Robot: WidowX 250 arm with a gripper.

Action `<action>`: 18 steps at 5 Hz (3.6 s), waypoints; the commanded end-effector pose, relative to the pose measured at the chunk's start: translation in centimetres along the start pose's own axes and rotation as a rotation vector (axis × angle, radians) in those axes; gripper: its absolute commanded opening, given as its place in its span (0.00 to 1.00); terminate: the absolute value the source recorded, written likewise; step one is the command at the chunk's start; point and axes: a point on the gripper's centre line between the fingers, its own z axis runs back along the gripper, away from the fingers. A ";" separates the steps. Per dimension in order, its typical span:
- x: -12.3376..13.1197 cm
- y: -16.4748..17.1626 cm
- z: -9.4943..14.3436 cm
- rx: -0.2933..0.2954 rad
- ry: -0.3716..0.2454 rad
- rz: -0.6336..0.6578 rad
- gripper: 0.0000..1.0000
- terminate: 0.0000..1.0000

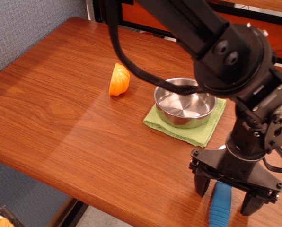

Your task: Move spoon to lower left of orange.

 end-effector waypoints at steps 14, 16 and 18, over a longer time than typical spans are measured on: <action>0.3 33.6 4.7 0.189 -0.048 0.443 0.00 0.00; 0.8 36.0 2.0 0.207 -0.089 0.553 0.00 0.00; 0.2 36.6 2.8 0.206 -0.074 0.558 1.00 0.00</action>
